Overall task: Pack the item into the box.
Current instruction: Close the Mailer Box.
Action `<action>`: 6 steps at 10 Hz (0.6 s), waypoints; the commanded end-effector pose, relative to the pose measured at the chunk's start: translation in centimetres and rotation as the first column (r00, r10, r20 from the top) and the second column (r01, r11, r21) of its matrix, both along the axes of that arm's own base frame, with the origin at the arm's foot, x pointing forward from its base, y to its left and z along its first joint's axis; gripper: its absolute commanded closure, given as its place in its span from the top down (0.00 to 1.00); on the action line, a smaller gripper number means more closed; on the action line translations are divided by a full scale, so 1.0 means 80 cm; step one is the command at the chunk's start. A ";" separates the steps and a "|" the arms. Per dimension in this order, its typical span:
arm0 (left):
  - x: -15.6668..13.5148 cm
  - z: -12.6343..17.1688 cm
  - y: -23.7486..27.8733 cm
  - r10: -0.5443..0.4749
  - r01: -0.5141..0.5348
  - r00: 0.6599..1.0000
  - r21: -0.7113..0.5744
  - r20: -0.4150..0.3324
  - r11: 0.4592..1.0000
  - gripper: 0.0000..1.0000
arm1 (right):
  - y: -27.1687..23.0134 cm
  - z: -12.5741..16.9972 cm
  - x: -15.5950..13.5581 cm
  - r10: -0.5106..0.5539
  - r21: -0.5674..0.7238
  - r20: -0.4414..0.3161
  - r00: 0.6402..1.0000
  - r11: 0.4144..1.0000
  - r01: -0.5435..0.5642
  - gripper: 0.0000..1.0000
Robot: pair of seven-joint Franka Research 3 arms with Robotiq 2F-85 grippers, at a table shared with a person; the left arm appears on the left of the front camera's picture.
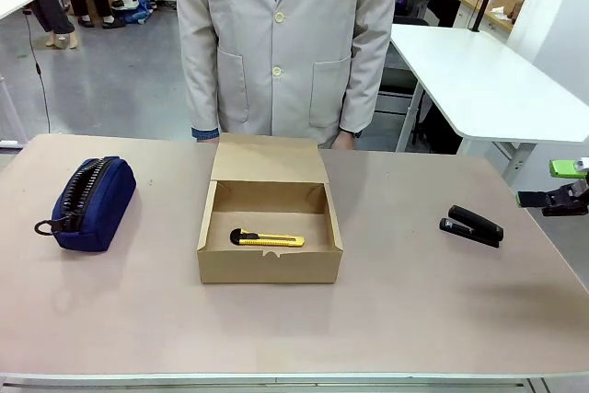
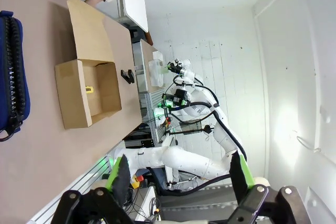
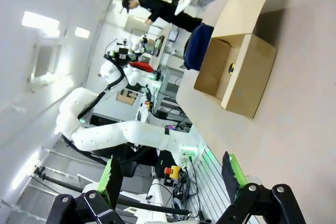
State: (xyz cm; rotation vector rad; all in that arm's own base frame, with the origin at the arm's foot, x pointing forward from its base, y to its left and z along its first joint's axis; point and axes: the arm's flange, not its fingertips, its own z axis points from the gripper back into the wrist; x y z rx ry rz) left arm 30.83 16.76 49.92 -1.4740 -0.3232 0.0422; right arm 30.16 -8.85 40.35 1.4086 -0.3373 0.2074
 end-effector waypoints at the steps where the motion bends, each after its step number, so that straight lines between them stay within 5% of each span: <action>1: -0.003 0.001 0.000 -0.011 0.011 1.000 -0.002 0.022 1.000 1.00 | -0.003 0.001 -0.003 0.019 -0.006 0.029 0.999 1.000 -0.019 1.00; 6: -0.003 0.001 0.000 -0.011 0.011 1.000 -0.002 0.022 1.000 1.00 | -0.003 0.001 -0.003 0.019 -0.006 0.029 0.999 1.000 -0.019 1.00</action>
